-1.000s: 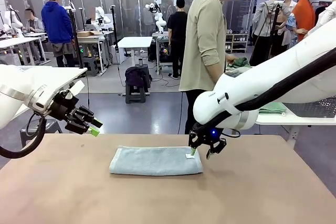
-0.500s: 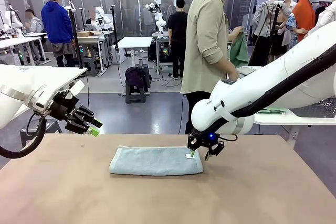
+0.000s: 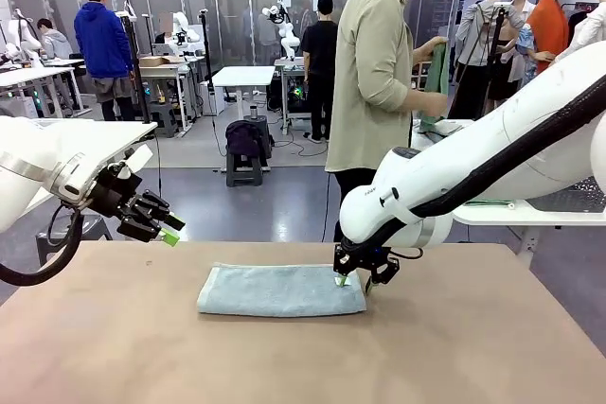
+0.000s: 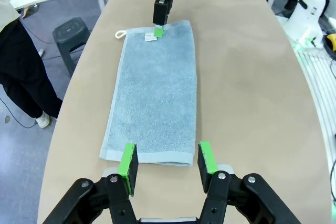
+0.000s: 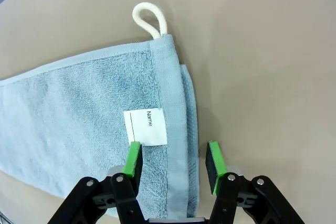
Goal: Fold the towels and place them in the basket.
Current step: When a person lays out a Towel with hook on the table, fold it in half twice.
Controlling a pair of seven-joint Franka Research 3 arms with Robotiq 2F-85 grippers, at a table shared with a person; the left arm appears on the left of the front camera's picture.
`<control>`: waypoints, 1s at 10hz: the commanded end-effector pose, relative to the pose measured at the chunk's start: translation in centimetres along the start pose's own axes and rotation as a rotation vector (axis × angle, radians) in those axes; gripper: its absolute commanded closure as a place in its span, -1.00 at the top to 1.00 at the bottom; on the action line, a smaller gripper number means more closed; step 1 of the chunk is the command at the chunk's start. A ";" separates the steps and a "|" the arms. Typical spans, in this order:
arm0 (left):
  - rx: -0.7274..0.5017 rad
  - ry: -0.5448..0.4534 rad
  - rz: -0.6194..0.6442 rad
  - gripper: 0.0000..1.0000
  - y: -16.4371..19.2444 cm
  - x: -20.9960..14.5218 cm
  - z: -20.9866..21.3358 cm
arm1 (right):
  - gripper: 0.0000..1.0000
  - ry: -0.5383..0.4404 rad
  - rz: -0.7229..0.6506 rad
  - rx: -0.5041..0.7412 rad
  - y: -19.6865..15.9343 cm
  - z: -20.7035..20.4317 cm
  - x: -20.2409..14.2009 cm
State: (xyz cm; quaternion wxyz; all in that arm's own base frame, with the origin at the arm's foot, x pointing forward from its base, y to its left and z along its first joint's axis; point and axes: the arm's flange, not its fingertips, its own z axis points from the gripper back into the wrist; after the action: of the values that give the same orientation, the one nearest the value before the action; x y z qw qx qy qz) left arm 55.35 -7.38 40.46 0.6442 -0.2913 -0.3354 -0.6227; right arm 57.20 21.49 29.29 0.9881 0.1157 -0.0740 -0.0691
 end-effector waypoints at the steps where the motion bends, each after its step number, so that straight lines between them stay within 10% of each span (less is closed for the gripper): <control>1: 0.000 0.012 0.008 0.20 -0.1 0.2 0.1 | 0.24 -0.023 -0.027 -0.020 0.9 -0.5 0.4; 10: 0.000 0.012 0.008 0.20 -0.1 0.2 0.1 | -1.00 -0.002 -0.024 -0.051 1.2 -0.8 0.6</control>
State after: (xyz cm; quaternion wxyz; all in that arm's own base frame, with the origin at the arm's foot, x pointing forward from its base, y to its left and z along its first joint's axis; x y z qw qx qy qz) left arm 55.35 -7.38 40.47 0.6442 -0.2913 -0.3354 -0.6227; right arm 57.64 22.16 29.11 0.9893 0.1075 -0.0735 -0.0656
